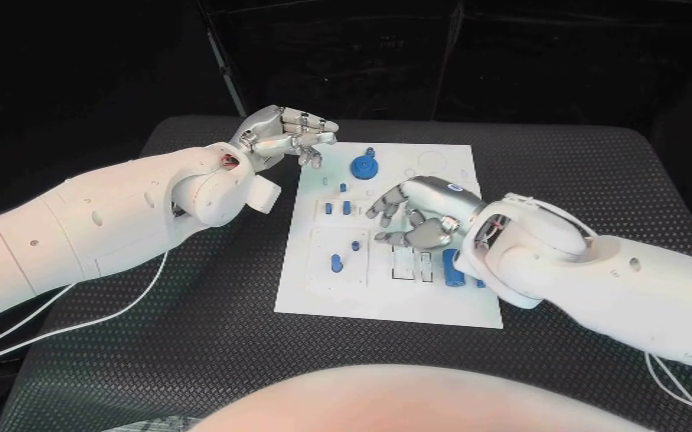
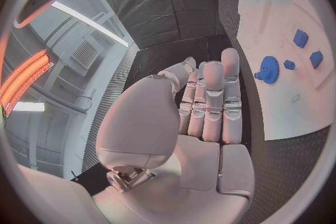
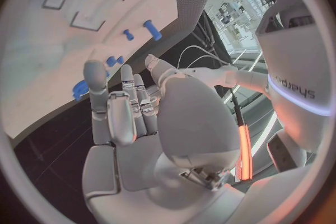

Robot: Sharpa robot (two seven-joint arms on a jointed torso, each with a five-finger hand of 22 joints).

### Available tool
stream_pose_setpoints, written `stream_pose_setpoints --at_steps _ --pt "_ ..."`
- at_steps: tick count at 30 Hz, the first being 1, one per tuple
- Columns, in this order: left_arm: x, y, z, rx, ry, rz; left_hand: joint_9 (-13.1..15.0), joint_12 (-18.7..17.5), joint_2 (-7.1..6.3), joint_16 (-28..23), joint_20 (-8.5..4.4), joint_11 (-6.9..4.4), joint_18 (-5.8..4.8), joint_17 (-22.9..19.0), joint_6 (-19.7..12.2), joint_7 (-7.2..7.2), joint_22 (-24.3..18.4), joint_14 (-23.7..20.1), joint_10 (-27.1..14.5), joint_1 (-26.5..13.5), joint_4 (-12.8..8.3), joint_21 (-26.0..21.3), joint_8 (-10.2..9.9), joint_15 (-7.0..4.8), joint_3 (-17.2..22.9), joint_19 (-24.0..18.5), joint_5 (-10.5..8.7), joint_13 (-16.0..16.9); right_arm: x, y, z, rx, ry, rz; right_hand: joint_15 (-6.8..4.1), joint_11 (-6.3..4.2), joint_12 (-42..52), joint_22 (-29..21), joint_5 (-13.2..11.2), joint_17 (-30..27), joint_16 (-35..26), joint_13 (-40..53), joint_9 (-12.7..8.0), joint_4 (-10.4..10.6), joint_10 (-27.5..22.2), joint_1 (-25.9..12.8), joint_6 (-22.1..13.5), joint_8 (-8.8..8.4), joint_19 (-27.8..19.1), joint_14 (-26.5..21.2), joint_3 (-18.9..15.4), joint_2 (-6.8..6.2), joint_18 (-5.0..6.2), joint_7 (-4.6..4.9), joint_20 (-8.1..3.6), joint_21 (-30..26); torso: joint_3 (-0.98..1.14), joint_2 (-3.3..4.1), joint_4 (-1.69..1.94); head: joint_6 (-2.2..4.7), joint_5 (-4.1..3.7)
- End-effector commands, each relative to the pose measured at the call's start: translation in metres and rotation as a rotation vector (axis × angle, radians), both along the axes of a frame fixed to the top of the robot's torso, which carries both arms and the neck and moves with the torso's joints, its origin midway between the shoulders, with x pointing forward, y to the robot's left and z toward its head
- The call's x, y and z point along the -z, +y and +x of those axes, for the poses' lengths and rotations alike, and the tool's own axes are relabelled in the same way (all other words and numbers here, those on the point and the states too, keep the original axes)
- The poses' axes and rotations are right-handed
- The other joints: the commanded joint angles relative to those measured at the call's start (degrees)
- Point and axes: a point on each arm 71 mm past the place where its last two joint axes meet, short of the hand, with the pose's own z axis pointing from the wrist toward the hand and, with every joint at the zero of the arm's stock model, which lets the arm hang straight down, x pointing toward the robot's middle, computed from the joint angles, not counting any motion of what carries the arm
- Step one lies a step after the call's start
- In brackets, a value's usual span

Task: Assemble the parts on the task board

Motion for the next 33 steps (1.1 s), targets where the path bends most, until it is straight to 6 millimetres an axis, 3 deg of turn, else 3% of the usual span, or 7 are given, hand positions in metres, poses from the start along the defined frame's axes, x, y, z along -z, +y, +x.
stream_pose_setpoints --at_steps 1,4,6,7,11,18,33 --pt "-0.002 0.0 0.0 0.0 -0.01 -0.01 -0.1 0.3 0.36 -0.2 0.19 -0.14 1.15 -0.1 -0.4 0.11 -0.1 -0.5 -0.4 -0.2 -0.1 -0.2 0.4 -0.06 -0.3 -0.3 -0.09 0.0 -0.01 -0.032 0.009 0.188 0.098 0.177 -1.47 -1.8 4.8 4.2 0.5 3.2 2.0 2.2 0.3 0.8 7.4 -1.1 2.8 1.24 2.8 2.8 -1.3 -0.71 -0.65 -1.29 -0.97 2.8 0.0 -0.32 -0.32 0.63 -1.2" --pt "-0.001 0.0 0.001 -0.007 -0.012 -0.009 -0.1 0.4 0.42 -0.2 0.19 -0.19 1.16 0.0 -0.3 0.06 -0.1 -0.5 -0.4 -0.1 -0.1 -0.3 0.4 -0.07 -0.4 -0.3 -0.08 0.1 -0.015 -0.058 0.01 0.282 0.116 0.188 -3.45 -3.78 16.7 8.9 2.0 7.1 4.3 12.4 0.7 1.9 12.4 -2.4 5.3 2.67 6.0 3.8 -4.1 -1.22 -1.62 -3.13 -3.01 5.9 0.0 -0.39 -0.37 1.16 -2.35" --pt "-0.001 0.0 0.001 -0.01 -0.013 -0.008 -0.1 0.5 0.45 -0.2 0.19 -0.22 1.17 0.0 -0.3 0.03 -0.1 -0.5 -0.4 0.0 -0.2 -0.3 0.4 -0.09 -0.4 -0.3 -0.07 0.1 -0.016 -0.072 0.009 0.329 0.13 0.175 -4.53 -3.93 37.8 11.6 4.6 10.1 6.2 36.4 1.3 3.7 11.4 -3.3 4.9 3.87 7.8 4.3 -7.9 -1.39 -1.56 -3.7 -4.11 7.9 -0.01 -0.3 -0.39 1.72 -3.05" --pt "-0.001 0.0 0.001 -0.012 -0.014 -0.008 -0.1 0.5 0.45 -0.2 0.19 -0.22 1.17 0.0 -0.3 0.03 -0.1 -0.5 -0.4 0.0 -0.2 -0.3 0.4 -0.09 -0.4 -0.3 -0.07 0.1 -0.016 -0.078 0.009 0.35 0.137 0.162 -3.7 -3.79 41.6 16.8 4.0 9.2 5.7 41.7 1.5 4.9 12.3 -4.4 5.1 4.32 10.1 4.1 -8.5 -0.44 -3.19 -3.53 -4.03 10.6 -0.01 -0.3 -0.41 1.89 -3.24" --pt "0.0 0.001 0.001 -0.018 -0.016 -0.007 -0.1 0.5 0.45 -0.2 0.19 -0.22 1.17 0.0 -0.3 0.03 -0.1 -0.5 -0.4 0.0 -0.2 -0.3 0.4 -0.09 -0.4 -0.3 -0.07 0.1 -0.011 -0.099 0.006 0.419 0.186 0.096 -3.7 -4.11 52.6 22.0 7.4 10.5 6.4 56.6 2.7 7.1 15.9 -5.9 5.2 6.2 12.4 4.3 -12.4 0.03 -3.98 -3.89 -3.58 13.7 0.07 -0.23 -0.4 1.98 -3.76" --pt "0.002 0.002 0.0 -0.026 -0.019 -0.007 -0.1 0.5 0.45 -0.2 0.18 -0.23 1.18 0.0 -0.4 0.02 -0.1 -0.4 -0.5 0.0 -0.2 -0.3 0.4 -0.11 -0.4 -0.3 -0.07 0.1 0.008 -0.116 -0.012 0.464 0.218 -0.143 -3.69 -4.18 58.1 26.0 7.1 13.4 7.8 65.1 4.7 12.8 18.1 -9.5 3.9 8.92 14.1 4.8 -19.5 0.11 -4.64 -4.13 -3.63 16.0 0.06 -0.44 -0.71 1.53 -4.52" --pt "0.002 0.004 0.0 -0.027 -0.018 -0.007 -0.1 0.5 0.45 -0.2 0.18 -0.23 1.18 0.0 -0.4 0.02 -0.1 -0.4 -0.5 0.0 -0.2 -0.3 0.4 -0.11 -0.4 -0.3 -0.07 0.1 0.035 -0.104 -0.037 0.443 0.209 -0.361 -3.86 -4.36 58.9 28.0 6.3 14.3 8.2 67.0 6.3 13.2 18.5 -11.0 3.3 11.56 14.9 4.9 -24.3 0.31 -5.01 -4.38 -3.68 17.0 -0.12 -0.77 -0.83 1.14 -4.75"
